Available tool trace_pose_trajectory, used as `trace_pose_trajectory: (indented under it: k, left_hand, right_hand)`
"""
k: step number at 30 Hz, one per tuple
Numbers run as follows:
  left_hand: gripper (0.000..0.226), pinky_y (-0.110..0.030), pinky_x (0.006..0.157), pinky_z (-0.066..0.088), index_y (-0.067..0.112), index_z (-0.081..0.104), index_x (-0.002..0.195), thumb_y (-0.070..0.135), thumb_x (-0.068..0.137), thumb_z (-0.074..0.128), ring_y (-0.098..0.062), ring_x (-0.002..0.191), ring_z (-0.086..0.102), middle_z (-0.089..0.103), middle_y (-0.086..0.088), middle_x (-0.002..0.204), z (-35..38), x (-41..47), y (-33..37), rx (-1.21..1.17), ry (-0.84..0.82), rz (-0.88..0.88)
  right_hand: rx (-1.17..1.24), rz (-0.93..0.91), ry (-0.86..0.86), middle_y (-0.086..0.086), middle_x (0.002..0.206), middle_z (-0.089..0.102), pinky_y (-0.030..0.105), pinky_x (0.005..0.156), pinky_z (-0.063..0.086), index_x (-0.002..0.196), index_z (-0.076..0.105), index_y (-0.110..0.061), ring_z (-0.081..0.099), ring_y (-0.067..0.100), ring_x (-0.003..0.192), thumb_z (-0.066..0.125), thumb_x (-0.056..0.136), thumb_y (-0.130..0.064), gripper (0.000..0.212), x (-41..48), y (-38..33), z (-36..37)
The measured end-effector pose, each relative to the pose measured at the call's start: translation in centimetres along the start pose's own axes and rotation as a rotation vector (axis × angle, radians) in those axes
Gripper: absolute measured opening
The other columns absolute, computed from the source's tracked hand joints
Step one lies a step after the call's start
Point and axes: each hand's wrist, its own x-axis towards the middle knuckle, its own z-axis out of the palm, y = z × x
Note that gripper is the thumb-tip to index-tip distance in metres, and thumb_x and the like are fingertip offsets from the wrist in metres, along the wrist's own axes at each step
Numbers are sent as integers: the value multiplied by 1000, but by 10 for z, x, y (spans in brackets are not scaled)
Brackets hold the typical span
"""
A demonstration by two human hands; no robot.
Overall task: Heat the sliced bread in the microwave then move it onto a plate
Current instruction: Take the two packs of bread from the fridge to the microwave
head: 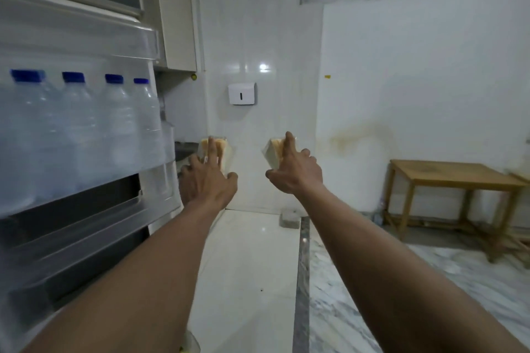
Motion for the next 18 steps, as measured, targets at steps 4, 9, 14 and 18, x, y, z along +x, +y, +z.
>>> trace_pose_trajectory:
  k: [4,9,14,18]
  left_hand:
    - [88,-44,86,45,35,-2,155,56,88,50,-36,113,48,39,-19,137,47,54,34,-8,6,-7]
    - [89,-44,87,46,35,-3,155,56,88,51,-35,112,48,41,-19,134,93,113,53,-20,24,-38]
    - [89,-44,93,42,31,0,156,54,87,51,-36,112,47,42,-20,134,142,170,52,19,50,-61]
    - [89,-44,91,43,33,-2,155,55,87,52,-37,114,47,40,-20,137,177,218,43,33,51,-107]
  right_hand:
    - [-12,-17,12,18,124,47,38,78,37,154,0,-31,49,40,110,67,78,-39,101,73,26,10]
    - [-6,-39,3,17,125,47,38,77,37,154,-1,-32,49,40,111,67,79,-39,102,149,44,33]
    - [16,-57,-39,17,127,46,39,79,38,155,-4,-33,48,39,113,66,81,-41,102,220,50,75]
    - [15,-100,-58,18,128,46,40,79,40,156,-4,-33,49,39,112,67,81,-42,104,270,44,114]
